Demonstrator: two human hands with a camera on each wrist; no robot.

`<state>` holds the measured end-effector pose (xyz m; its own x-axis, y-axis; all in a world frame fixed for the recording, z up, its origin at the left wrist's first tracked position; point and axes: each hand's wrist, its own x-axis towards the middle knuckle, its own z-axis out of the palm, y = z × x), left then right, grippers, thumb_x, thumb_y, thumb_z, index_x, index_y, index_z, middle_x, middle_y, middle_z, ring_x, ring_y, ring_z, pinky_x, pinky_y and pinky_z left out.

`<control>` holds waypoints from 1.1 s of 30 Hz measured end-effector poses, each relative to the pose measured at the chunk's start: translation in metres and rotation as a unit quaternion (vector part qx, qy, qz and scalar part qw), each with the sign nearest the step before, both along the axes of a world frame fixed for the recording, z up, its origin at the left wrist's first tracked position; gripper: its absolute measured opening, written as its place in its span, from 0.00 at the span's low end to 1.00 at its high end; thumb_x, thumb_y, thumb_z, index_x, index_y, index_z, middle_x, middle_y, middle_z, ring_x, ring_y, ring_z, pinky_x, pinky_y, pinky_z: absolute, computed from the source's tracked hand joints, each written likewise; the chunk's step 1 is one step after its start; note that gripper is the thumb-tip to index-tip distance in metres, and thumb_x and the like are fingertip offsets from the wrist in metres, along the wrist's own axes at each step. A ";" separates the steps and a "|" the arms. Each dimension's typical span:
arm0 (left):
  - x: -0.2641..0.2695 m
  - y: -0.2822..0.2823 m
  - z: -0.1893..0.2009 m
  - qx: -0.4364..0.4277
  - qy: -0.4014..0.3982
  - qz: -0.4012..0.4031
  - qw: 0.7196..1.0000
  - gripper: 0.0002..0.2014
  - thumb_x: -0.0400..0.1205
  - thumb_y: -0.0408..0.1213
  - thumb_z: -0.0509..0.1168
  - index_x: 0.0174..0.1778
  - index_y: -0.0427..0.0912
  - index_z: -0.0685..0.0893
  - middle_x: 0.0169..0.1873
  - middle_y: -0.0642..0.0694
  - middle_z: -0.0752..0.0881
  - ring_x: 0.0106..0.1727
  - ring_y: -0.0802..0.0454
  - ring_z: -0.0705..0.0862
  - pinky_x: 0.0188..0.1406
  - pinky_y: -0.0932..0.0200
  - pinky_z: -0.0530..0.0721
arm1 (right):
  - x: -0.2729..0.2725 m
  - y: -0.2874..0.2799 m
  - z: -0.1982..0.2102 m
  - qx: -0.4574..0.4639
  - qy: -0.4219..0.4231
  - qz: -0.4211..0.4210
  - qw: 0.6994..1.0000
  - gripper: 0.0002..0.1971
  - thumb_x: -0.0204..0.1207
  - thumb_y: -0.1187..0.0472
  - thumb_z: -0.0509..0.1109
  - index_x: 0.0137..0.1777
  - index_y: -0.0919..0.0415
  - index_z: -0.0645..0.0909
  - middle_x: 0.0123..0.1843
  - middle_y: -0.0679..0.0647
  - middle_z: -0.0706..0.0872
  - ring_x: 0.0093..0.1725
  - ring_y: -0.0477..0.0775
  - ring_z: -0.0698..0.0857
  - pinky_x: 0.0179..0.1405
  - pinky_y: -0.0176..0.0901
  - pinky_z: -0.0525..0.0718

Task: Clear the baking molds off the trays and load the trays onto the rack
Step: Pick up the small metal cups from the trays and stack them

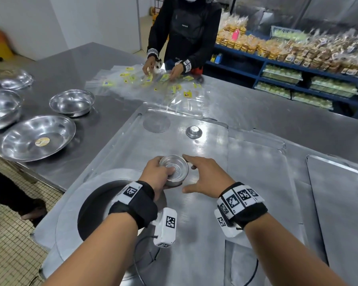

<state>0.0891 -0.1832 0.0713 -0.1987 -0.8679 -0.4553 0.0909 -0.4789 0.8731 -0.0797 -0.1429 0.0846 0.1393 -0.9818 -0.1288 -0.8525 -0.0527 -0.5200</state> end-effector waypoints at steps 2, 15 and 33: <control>-0.003 -0.005 -0.003 0.007 0.002 0.003 1.000 0.13 0.80 0.17 0.63 0.52 0.39 0.81 0.49 0.32 0.84 0.50 0.30 0.85 0.44 0.32 0.89 | -0.010 -0.010 -0.014 0.021 0.006 -0.025 0.999 0.48 0.63 0.47 0.84 0.83 0.51 0.65 0.77 0.47 0.76 0.70 0.48 0.78 0.71 0.42 0.76; -0.026 -0.041 -0.010 0.025 0.019 0.040 0.999 0.15 0.80 0.17 0.62 0.58 0.36 0.81 0.48 0.35 0.85 0.46 0.36 0.86 0.46 0.30 0.89 | -0.056 -0.153 -0.077 0.054 0.139 -0.094 0.984 0.31 0.76 0.50 0.73 0.78 0.58 0.72 0.73 0.57 0.79 0.73 0.58 0.76 0.70 0.49 0.78; -0.018 -0.056 -0.029 0.040 0.023 0.071 0.996 0.13 0.81 0.18 0.63 0.56 0.37 0.82 0.48 0.36 0.86 0.47 0.37 0.87 0.46 0.32 0.89 | -0.092 -0.282 -0.135 0.050 0.214 -0.193 0.956 0.35 0.71 0.34 0.69 0.64 0.64 0.74 0.60 0.62 0.80 0.65 0.66 0.76 0.51 0.52 0.69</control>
<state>0.0713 -0.2397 0.0427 -0.0986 -0.8498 -0.5178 0.2027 -0.5266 0.8256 -0.1718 -0.4251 -0.0504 -0.3175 -0.9291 -0.1894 -0.9343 0.3406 -0.1048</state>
